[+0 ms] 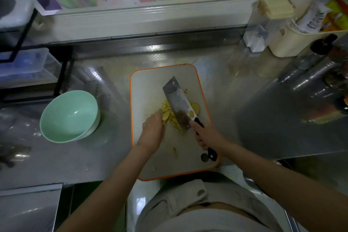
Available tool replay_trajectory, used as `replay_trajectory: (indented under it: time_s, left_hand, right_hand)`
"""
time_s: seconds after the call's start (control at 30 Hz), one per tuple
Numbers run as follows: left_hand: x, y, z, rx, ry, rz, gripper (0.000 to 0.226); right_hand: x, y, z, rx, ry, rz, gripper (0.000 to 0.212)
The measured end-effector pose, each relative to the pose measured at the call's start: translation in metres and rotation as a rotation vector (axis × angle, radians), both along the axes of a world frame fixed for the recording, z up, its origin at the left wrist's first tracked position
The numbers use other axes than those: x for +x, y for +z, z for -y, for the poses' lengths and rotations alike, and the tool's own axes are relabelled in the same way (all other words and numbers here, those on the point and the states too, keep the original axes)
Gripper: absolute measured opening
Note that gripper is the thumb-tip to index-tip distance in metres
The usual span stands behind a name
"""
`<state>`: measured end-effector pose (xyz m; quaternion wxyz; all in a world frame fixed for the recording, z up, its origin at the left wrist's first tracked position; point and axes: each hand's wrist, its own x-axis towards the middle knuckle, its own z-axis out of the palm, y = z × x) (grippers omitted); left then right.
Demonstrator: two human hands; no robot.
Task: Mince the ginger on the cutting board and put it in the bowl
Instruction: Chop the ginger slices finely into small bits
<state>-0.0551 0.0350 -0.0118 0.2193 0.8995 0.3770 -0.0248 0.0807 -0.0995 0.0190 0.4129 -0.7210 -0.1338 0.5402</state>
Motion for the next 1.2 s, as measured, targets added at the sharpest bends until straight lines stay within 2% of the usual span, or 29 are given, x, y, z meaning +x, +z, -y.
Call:
replay_trajectory:
  time_s: [0.1,0.2,0.33,0.57,0.83,0.93,1.1,1.2]
  left_hand:
    - [-0.008,-0.001,0.004,-0.141,-0.202,0.115,0.031]
    - [-0.016,-0.004,0.018,-0.175,-0.269,0.032,0.028]
    - [-0.020,-0.009,0.037,-0.150,-0.237,-0.121,0.019]
    - [-0.016,-0.008,0.049,-0.164,-0.155,-0.199,0.037]
    - [-0.002,-0.006,0.064,-0.252,-0.082,-0.239,0.029]
    - [-0.002,-0.006,0.064,-0.279,-0.044,-0.203,0.030]
    - [-0.003,-0.001,0.058,-0.257,0.117,-0.043,0.038]
    - [0.001,0.001,0.065,-0.291,0.176,-0.014,0.034]
  right_hand:
    - [-0.001,0.002,-0.001,-0.004,-0.003,-0.006,0.040]
    - [-0.001,0.004,-0.001,0.008,-0.003,-0.002,0.042]
    - [-0.001,0.003,0.001,0.010,0.009,0.011,0.044]
    - [-0.003,0.002,0.006,0.023,0.022,0.009,0.044]
    - [-0.003,-0.003,0.005,0.012,0.026,0.018,0.044]
    - [-0.002,-0.003,0.006,0.001,0.023,0.017,0.044]
    - [0.000,-0.001,0.006,0.014,0.009,0.029,0.044]
    - [0.000,-0.002,0.007,0.022,0.003,0.022,0.044]
